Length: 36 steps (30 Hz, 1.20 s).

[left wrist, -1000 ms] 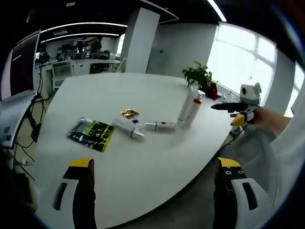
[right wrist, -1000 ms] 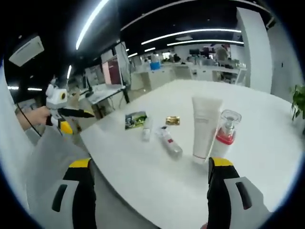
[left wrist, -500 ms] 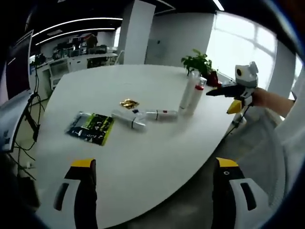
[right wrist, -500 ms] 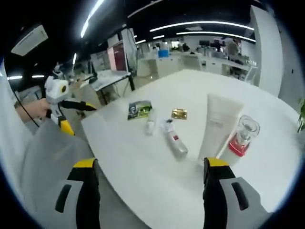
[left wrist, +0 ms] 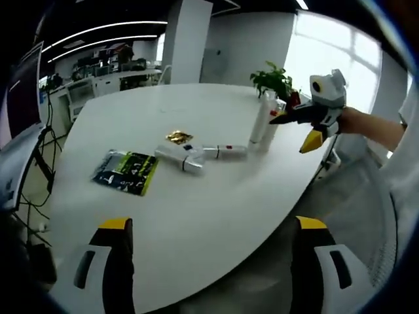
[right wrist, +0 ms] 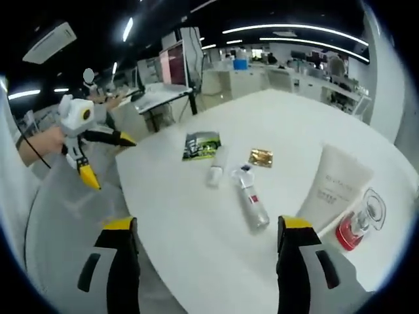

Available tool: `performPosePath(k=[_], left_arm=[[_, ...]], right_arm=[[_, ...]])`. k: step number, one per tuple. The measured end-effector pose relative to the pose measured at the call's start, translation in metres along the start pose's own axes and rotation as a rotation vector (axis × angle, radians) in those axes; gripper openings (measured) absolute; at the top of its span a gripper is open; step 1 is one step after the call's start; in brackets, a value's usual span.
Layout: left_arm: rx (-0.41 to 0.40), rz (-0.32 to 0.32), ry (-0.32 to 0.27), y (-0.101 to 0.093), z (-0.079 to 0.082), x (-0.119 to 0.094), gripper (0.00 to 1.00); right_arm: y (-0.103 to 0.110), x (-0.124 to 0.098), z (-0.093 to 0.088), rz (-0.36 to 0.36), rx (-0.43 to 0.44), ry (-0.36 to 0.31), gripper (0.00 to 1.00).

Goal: Arrange the skincare products in the storage area until every visible bottle or jar stands upright without overlapping.

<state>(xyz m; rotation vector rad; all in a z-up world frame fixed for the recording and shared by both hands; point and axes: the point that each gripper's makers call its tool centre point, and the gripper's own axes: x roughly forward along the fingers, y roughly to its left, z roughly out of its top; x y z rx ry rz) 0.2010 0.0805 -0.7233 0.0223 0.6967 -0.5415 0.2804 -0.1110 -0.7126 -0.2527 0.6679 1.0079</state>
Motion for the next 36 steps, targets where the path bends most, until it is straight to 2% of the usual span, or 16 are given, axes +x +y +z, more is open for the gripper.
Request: performPosePath(k=[8,11,15,24,28,36], left_arm=[[-0.013,0.02,-0.01,0.007,-0.002,0.002,0.92],[-0.02,0.024,-0.017,0.009,-0.002,0.002,0.92],[-0.017,0.017,0.003,0.008,-0.006,0.006,0.92],[-0.029,0.003,0.024,0.007,-0.011,0.009,0.91],[-0.028,-0.013,0.032,0.005,-0.014,0.01,0.91],[-0.047,-0.03,0.031,0.005,-0.014,0.011,0.91]], right_arm=[[-0.003,0.016,-0.005,0.0,-0.054,0.069,0.79],[-0.011,0.027,-0.007,-0.004,-0.066,0.097,0.77],[-0.017,0.038,-0.01,-0.01,-0.08,0.131,0.73],[-0.036,0.062,-0.016,-0.058,-0.084,0.216,0.61],[-0.041,0.072,-0.017,-0.077,-0.079,0.232,0.57],[-0.055,0.096,-0.021,-0.129,-0.138,0.313,0.52]])
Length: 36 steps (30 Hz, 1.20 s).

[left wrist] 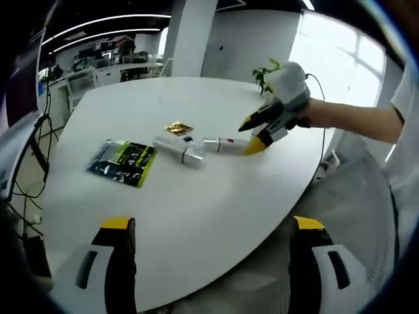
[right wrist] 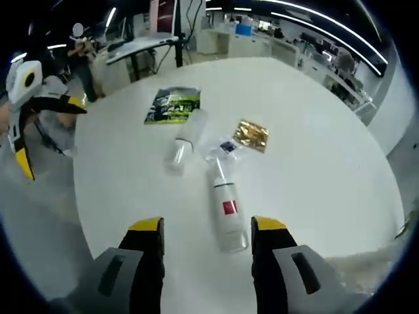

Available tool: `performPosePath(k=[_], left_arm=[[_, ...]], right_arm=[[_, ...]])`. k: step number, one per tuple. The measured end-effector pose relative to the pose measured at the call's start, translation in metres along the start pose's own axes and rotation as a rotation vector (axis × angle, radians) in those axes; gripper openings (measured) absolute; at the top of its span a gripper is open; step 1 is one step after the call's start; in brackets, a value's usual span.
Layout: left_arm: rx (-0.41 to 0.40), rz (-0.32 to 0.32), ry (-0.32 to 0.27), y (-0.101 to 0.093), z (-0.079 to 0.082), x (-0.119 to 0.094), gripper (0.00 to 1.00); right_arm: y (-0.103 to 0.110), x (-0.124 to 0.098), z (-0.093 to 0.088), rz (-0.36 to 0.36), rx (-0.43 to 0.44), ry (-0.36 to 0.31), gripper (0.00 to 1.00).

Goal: Arrange the skincare products in the storage area until every visible bottle or jar stands upright without overlapping.

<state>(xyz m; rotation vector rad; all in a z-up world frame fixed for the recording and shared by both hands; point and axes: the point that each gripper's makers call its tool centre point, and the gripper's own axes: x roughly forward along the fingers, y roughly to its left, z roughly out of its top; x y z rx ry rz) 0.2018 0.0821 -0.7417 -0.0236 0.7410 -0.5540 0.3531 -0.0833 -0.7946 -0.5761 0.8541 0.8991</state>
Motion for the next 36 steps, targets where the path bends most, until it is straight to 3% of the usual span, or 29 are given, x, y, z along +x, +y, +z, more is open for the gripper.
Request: performPosePath(k=[14,23,27,36], left_arm=[[-0.007,-0.013,0.017,-0.003,-0.003,0.001,0.91],[-0.018,-0.018,0.014,-0.003,-0.002,0.001,0.9],[-0.017,-0.018,0.014,-0.005,-0.002,0.0,0.9],[-0.027,-0.022,0.0,-0.007,0.002,0.0,0.9]], right_arm=[[-0.016,0.033,0.0,-0.034,0.046,0.06,0.36],[-0.013,0.035,-0.003,-0.029,0.072,0.089,0.3],[-0.019,0.038,-0.003,-0.034,0.068,0.095,0.23],[-0.018,0.041,-0.006,-0.031,0.051,0.123,0.22]])
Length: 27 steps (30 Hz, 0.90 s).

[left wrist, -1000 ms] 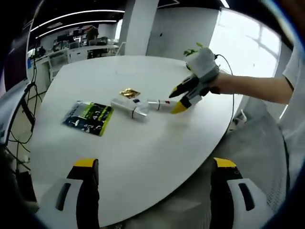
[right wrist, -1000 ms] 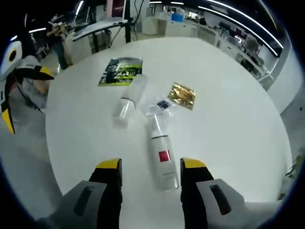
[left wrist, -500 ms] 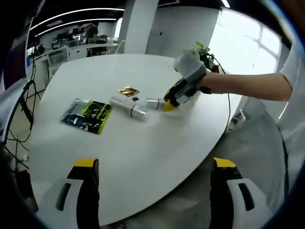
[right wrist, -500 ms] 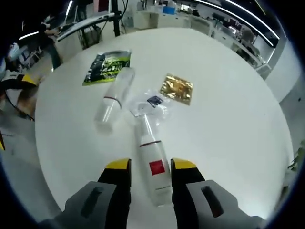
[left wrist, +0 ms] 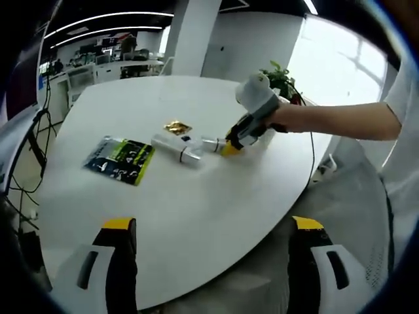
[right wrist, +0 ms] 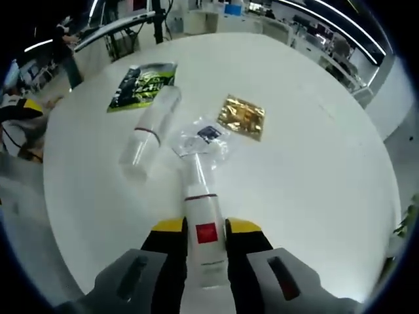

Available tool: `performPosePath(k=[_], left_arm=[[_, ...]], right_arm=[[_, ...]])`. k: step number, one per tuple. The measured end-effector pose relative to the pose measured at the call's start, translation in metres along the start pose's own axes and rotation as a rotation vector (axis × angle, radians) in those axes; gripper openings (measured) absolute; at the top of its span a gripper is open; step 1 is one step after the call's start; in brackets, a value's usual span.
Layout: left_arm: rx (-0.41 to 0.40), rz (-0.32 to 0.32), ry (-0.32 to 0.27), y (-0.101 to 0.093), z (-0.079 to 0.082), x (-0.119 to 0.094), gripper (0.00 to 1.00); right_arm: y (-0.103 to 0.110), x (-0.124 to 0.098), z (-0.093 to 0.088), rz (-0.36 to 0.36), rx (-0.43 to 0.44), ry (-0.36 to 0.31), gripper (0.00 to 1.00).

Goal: Arrange the skincare products in the storage area until every visible bottle or jar stands upright without overlapping.

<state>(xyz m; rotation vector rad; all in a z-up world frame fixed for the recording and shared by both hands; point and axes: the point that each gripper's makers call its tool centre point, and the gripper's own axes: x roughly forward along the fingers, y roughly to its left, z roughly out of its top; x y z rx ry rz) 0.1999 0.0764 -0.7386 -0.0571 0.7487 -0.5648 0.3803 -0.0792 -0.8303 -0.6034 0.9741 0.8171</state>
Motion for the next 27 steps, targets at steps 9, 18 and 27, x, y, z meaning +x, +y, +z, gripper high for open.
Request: performPosePath(k=[9,18,27], left_arm=[[0.004,-0.004,0.006,-0.001,0.0,0.001,0.89],[0.007,-0.009,-0.005,0.0,0.002,-0.001,0.89],[-0.056,-0.018,-0.068,0.0,0.016,-0.009,0.88]], right_arm=[[0.002,0.001,0.0,0.013,-0.022,0.016,0.21],[0.006,0.003,0.0,-0.018,-0.008,0.001,0.2],[0.007,-0.012,0.003,-0.051,0.021,-0.09,0.19]])
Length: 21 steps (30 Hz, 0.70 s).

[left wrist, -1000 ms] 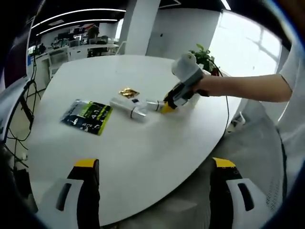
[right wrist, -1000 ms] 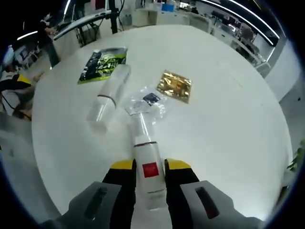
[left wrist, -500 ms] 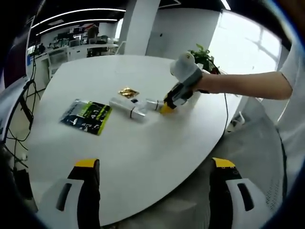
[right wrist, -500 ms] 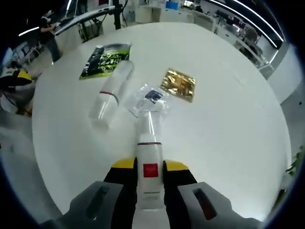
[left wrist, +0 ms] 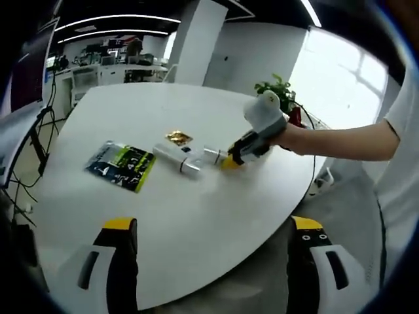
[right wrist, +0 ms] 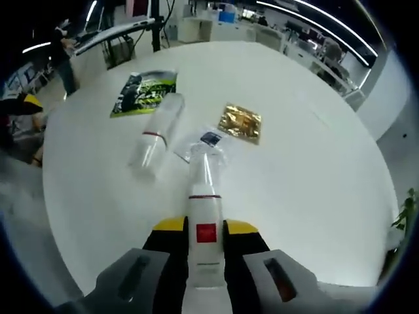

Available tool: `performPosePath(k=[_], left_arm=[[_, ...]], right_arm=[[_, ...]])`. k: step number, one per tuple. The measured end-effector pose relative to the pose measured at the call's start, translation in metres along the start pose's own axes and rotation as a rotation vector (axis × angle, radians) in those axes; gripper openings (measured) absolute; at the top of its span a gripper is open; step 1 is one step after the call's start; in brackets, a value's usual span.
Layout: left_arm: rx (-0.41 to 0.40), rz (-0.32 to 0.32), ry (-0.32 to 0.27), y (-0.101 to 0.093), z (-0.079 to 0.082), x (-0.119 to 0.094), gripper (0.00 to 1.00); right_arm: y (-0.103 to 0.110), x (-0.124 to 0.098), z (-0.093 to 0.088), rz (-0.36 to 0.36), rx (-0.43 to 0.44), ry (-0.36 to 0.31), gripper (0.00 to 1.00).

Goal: Arrange the skincare products in the storage area until every visible bottle or jar stands upright without overlapping.

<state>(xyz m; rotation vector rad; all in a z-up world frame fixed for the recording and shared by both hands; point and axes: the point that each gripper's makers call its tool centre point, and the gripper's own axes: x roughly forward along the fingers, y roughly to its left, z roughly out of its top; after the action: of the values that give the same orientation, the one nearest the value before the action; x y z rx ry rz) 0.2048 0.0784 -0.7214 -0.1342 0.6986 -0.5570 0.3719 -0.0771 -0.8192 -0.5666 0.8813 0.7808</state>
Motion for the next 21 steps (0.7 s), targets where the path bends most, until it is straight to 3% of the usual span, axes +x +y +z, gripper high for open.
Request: performPosePath(k=[10,21], left_arm=[[-0.034,-0.04,-0.083,-0.014,0.026,-0.002,0.87],[0.024,-0.081,-0.076,-0.04,0.034,0.003,0.86]], right_arm=[[0.017,-0.042,0.018,0.013,0.045,-0.141,0.19],[0.039,-0.07,0.015,0.02,0.098,-0.231,0.2]])
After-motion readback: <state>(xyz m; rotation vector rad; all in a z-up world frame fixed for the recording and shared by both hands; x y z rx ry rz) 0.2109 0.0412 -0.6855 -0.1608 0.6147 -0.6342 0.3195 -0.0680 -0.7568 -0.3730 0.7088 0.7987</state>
